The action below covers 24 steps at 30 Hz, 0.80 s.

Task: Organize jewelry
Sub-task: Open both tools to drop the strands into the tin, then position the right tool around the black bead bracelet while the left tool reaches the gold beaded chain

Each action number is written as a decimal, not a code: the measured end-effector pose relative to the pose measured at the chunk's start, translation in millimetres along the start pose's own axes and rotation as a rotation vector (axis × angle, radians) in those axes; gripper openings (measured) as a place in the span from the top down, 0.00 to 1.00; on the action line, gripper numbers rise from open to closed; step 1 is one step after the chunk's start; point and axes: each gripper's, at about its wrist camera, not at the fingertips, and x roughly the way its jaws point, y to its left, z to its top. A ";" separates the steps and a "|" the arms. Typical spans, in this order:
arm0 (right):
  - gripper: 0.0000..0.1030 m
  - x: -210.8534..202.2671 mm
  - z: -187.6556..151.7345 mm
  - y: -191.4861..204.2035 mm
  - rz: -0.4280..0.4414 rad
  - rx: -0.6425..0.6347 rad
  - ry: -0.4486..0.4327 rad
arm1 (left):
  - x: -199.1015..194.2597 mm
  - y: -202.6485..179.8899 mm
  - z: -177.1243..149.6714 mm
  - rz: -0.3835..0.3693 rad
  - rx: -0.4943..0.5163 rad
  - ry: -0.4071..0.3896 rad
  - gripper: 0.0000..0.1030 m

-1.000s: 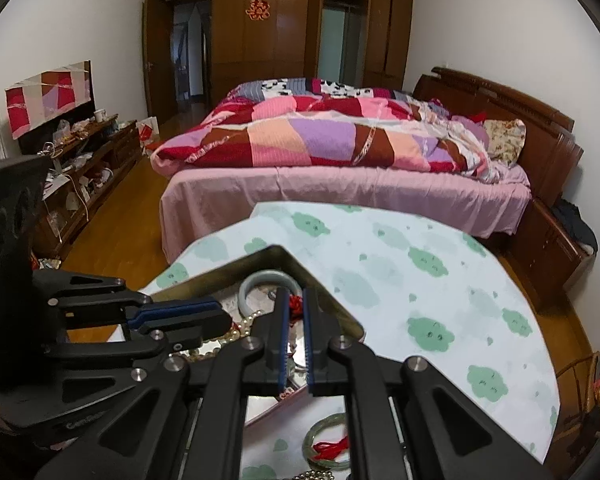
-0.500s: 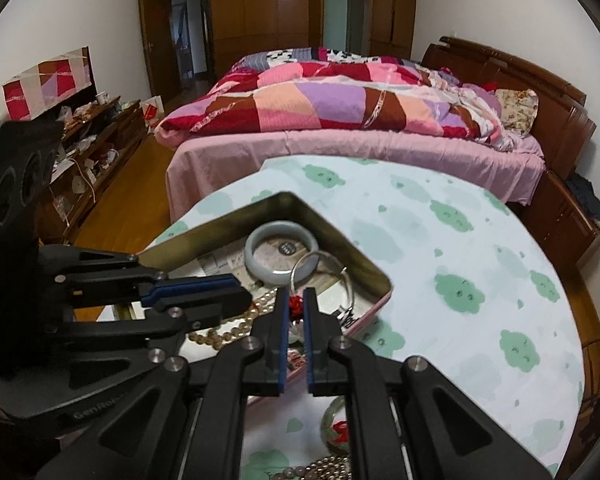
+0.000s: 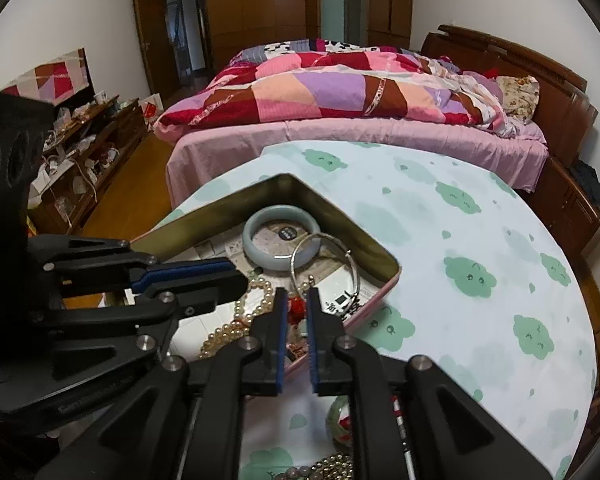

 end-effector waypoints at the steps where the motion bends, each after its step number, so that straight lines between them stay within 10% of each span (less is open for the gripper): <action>1: 0.74 -0.8 -0.3 -2.3 -0.002 0.009 -0.003 | -1.3 0.8 0.6 0.016 -0.004 -0.006 0.80; 6: 0.52 -11.1 -2.6 -18.9 -0.013 0.070 -0.033 | -10.5 10.6 2.9 0.052 -0.049 -0.051 0.36; 24: 0.33 -66.8 -83.8 -88.4 -0.135 0.248 -0.041 | -27.5 -62.9 -9.0 0.026 0.141 -0.082 0.35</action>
